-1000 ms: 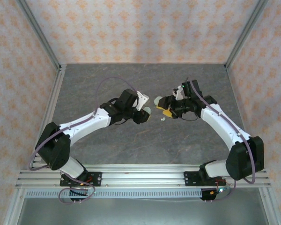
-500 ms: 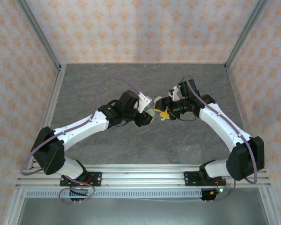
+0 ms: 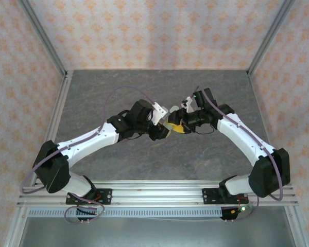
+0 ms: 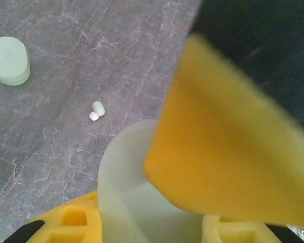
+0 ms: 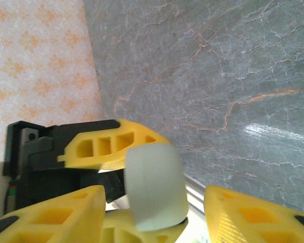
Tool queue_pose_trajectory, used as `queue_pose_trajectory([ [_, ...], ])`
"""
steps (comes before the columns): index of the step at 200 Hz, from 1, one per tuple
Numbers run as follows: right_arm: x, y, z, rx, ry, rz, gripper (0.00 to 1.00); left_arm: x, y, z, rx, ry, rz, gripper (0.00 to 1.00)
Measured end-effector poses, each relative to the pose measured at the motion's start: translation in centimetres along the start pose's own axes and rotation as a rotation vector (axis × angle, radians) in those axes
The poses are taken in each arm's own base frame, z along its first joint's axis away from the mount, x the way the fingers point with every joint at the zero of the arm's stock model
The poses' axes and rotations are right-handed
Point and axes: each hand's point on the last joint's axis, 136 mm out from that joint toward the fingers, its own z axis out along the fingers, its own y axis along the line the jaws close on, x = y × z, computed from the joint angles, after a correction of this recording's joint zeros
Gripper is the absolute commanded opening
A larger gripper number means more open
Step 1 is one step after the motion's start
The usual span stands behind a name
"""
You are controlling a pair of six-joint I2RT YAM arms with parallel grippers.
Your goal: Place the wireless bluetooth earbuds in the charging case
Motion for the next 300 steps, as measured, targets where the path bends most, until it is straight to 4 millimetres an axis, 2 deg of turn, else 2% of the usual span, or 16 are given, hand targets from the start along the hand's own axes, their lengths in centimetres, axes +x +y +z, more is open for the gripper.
queue_pose_trajectory([
  [29,0.1,0.2,0.3,-0.012,0.021,0.000,0.42,-0.2,-0.2,-0.5,0.002,-0.008,0.003,0.15],
  [69,0.1,0.7,0.2,-0.026,0.027,-0.018,0.15,-0.1,-0.3,-0.7,0.005,-0.005,0.001,0.16],
  [87,0.1,0.7,0.2,-0.026,0.027,-0.008,0.10,-0.1,-0.2,-0.8,-0.001,-0.004,0.000,0.26],
  [130,-0.6,2.0,0.0,-0.063,-0.009,0.046,0.09,-1.2,0.6,-2.5,-0.065,-0.057,-0.003,0.55],
  [175,-2.8,4.3,-1.5,-0.162,-0.159,0.149,0.10,-4.5,3.8,-9.0,-0.166,-0.307,-0.078,0.64],
  [191,-3.6,5.3,-2.0,-0.215,-0.206,0.185,0.10,-4.9,3.8,-10.9,-0.181,-0.396,-0.072,0.70],
  [209,-4.4,6.6,-2.6,-0.269,-0.239,0.210,0.10,-5.0,3.6,-12.2,-0.186,-0.481,-0.050,0.76],
  [233,-4.9,7.8,-3.2,-0.321,-0.256,0.236,0.10,-5.0,3.8,-13.0,-0.188,-0.541,-0.042,0.78],
  [249,-5.0,8.6,-3.7,-0.350,-0.262,0.246,0.10,-5.7,3.7,-13.5,-0.177,-0.581,-0.038,0.79],
  [281,-4.8,10.4,-5.0,-0.407,-0.266,0.240,0.10,-7.3,1.6,-14.1,-0.068,-0.657,0.020,0.79],
  [300,-4.5,11.2,-5.5,-0.433,-0.252,0.232,0.10,-8.1,0.6,-13.9,-0.002,-0.662,0.052,0.78],
])
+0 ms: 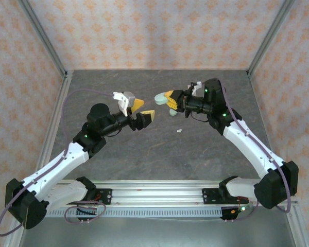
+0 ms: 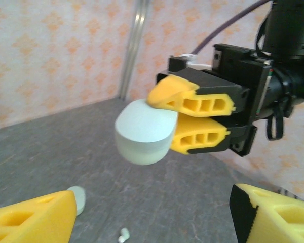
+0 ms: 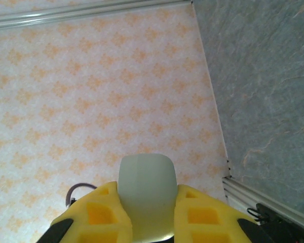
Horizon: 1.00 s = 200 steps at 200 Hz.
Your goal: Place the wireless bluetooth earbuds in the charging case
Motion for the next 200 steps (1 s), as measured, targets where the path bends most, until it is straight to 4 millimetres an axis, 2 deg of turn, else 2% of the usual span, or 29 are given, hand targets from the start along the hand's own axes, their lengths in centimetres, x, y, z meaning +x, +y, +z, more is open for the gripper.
queue_pose_trajectory([
  [72,1.3,1.4,-0.8,-0.042,0.039,0.001,0.10,-0.5,-0.7,3.3,0.118,0.011,-0.024,0.72],
  [146,1.7,1.5,-0.8,-0.044,0.062,0.007,0.09,-1.5,-1.5,4.2,0.179,-0.004,-0.021,0.56],
  [200,1.8,1.6,-0.8,-0.049,0.068,0.006,0.09,-1.5,-1.5,4.3,0.178,-0.004,-0.020,0.60],
])
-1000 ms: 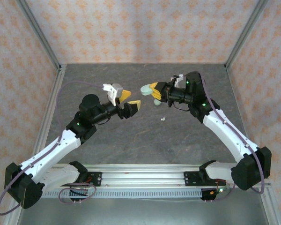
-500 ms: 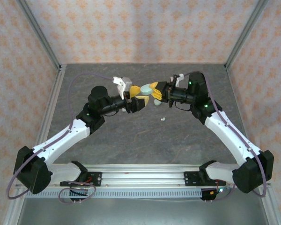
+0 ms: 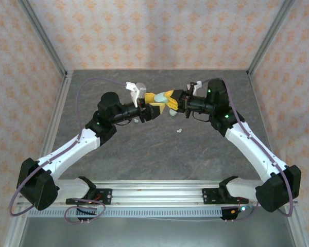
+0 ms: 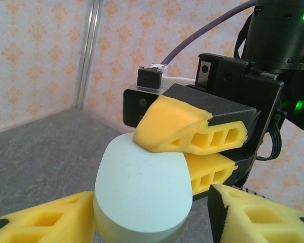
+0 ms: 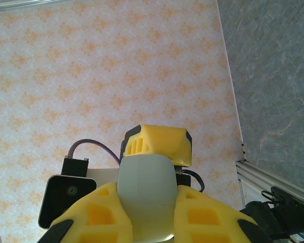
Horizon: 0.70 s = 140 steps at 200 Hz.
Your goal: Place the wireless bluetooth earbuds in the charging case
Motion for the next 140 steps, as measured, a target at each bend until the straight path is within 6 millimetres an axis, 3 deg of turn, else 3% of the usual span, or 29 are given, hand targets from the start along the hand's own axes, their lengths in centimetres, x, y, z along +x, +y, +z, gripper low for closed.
queue_pose_trajectory([
  [140,0.75,0.92,-0.69,-0.022,0.003,-0.022,0.09,0.15,0.12,0.13,-0.001,0.002,-0.002,0.56],
])
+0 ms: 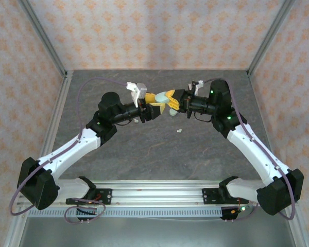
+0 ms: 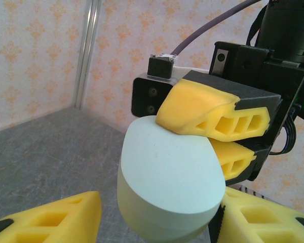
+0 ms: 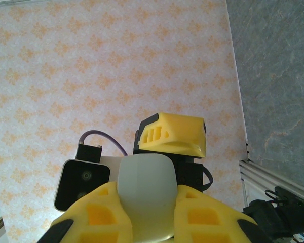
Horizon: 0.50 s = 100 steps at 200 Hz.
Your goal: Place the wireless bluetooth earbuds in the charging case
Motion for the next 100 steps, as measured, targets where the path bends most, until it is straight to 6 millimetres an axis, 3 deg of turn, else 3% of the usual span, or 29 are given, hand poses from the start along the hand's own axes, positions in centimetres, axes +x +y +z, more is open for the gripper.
queue_pose_trajectory([
  [64,0.00,0.00,0.00,0.000,0.000,0.000,0.09,-0.18,0.14,0.33,0.006,-0.015,-0.002,0.60],
  [100,0.01,0.00,0.00,0.000,0.001,0.000,0.09,-0.28,0.10,0.38,0.010,-0.019,-0.010,0.57],
])
